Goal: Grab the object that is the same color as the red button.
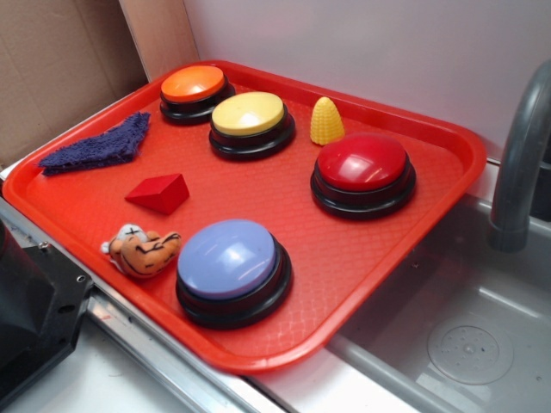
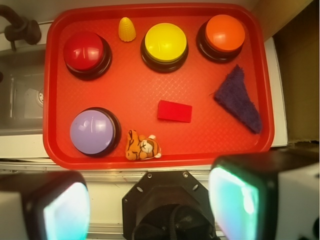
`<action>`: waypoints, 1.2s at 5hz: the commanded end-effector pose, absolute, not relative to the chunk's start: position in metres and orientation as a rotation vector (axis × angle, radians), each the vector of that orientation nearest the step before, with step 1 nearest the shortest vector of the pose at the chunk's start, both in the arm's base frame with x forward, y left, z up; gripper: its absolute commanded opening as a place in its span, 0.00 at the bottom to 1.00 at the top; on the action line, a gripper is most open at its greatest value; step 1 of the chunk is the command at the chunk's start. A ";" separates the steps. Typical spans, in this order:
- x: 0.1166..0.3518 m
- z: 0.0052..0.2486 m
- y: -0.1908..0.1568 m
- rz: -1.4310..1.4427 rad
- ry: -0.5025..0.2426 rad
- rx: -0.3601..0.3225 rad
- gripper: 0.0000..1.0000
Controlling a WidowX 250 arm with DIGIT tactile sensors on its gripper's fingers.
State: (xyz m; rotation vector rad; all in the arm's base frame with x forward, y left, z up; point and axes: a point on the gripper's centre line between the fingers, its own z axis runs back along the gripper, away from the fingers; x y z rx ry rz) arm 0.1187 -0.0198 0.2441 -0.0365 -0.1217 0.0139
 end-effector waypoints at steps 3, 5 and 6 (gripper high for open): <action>0.154 0.228 0.004 -0.490 -0.107 0.115 1.00; 0.178 0.166 0.011 -0.967 -0.014 0.187 1.00; 0.186 0.145 0.011 -1.024 0.003 0.164 1.00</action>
